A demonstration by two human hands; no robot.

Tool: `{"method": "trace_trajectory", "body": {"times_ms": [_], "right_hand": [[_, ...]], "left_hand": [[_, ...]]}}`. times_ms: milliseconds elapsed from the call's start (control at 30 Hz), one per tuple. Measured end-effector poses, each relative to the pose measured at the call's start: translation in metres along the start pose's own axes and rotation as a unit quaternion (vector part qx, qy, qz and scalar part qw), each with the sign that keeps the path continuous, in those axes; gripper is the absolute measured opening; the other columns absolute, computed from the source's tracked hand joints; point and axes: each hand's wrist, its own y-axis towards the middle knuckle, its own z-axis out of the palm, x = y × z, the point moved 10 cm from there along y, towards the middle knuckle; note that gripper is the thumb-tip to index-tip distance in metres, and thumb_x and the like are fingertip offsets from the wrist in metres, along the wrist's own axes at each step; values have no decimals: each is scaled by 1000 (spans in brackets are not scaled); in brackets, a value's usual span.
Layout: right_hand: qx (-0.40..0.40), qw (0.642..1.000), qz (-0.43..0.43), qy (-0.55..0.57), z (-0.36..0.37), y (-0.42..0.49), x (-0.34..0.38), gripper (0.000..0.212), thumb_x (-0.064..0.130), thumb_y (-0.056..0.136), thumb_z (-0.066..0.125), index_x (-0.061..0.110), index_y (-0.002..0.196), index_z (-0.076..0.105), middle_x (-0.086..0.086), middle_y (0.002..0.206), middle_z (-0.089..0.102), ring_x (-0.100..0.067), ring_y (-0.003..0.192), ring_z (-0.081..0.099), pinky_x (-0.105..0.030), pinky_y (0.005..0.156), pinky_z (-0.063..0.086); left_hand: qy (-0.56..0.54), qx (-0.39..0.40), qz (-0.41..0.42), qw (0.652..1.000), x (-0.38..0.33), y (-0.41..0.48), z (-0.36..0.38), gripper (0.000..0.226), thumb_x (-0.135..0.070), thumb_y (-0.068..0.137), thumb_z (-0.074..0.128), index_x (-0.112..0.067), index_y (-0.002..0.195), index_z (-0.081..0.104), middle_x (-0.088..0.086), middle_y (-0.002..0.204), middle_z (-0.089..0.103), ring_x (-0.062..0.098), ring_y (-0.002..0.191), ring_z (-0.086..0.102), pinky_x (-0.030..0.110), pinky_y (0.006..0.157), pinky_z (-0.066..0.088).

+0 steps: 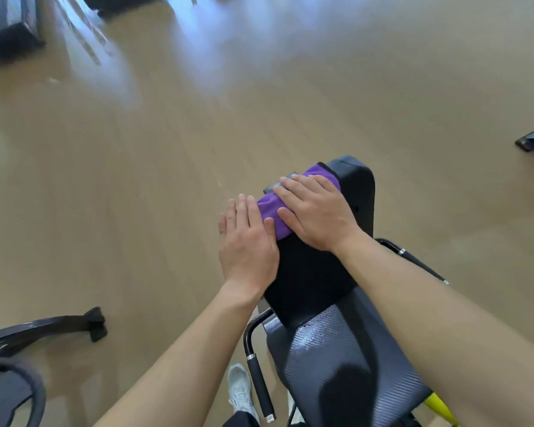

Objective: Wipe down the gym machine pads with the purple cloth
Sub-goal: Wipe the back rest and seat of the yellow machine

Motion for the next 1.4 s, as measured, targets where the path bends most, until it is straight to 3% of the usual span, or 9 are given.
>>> {"method": "trace_trajectory", "body": {"times_ms": [100, 200, 367, 500, 600, 1000, 1100, 1233, 1400], "right_hand": [[-35, 999, 26, 6, -8, 1, -36, 47, 39, 102, 38, 13, 126, 69, -8, 130, 69, -29, 122, 61, -43, 105, 40], [-29, 995, 84, 35, -8, 2, -76, 48, 39, 100, 37, 14, 122, 71, -6, 127, 69, -30, 121, 61, -42, 104, 40], [31, 973, 189, 127, 1, 0, -118, 66, 49, 94, 24, 16, 138, 60, -9, 144, 56, -29, 136, 48, -40, 112, 36], [0, 947, 301, 114, 4, -11, -113, 64, 45, 96, 24, 15, 144, 53, -14, 152, 46, -34, 141, 39, -46, 117, 30], [0, 962, 273, 5, 3, -11, -73, 60, 39, 101, 21, 10, 142, 54, -16, 150, 49, -40, 141, 37, -54, 118, 26], [-34, 990, 137, 29, 11, -14, 64, 47, 36, 105, 36, 14, 139, 59, -7, 145, 56, -33, 138, 45, -51, 120, 25], [-59, 982, 166, 62, 11, -23, 60, 52, 37, 104, 33, 12, 147, 50, -11, 157, 43, -32, 146, 36, -48, 123, 21], [-57, 969, 236, 53, 23, -37, 37, 64, 38, 104, 23, 6, 159, 16, -20, 167, 12, -33, 156, 9, -47, 126, 15], [-73, 970, 230, 43, 25, -37, -27, 68, 48, 106, 12, 4, 159, 12, -22, 166, 12, -37, 154, 11, -47, 125, 17]], "left_hand": [[46, 41, 38, 997, -34, 22, 7, 68, -42, 100, 16, 1, 142, 47, 21, 146, 51, 35, 138, 45, 50, 117, 28], [66, 85, 80, 991, -71, 39, 19, 71, -43, 101, 11, 3, 148, 37, 23, 152, 42, 36, 143, 37, 48, 121, 19], [58, 124, 124, 983, -105, 57, 31, 68, -46, 106, 19, 2, 154, 20, 23, 159, 27, 34, 150, 22, 45, 124, 10], [66, 100, 183, 976, -92, 46, 25, 62, -43, 107, 23, -3, 154, 28, 20, 158, 34, 31, 148, 31, 45, 123, 17], [63, 52, 210, 974, -72, 31, 15, 56, -36, 105, 26, -5, 148, 43, 16, 151, 47, 28, 141, 45, 45, 118, 26], [30, -79, 174, 981, 28, -32, -33, 42, -12, 95, 57, -2, 136, 59, 14, 140, 59, 25, 130, 57, 42, 110, 44], [20, -78, 170, 982, 23, -41, -31, 45, -7, 93, 61, -1, 138, 57, 16, 143, 55, 27, 135, 51, 43, 110, 44], [48, -73, 203, 975, 2, -39, -22, 49, -6, 96, 59, -1, 144, 50, 18, 149, 49, 29, 140, 45, 43, 113, 40], [107, -19, 245, 963, -39, 0, -3, 47, -16, 99, 55, 3, 141, 49, 22, 142, 54, 34, 131, 55, 45, 111, 41]]}}
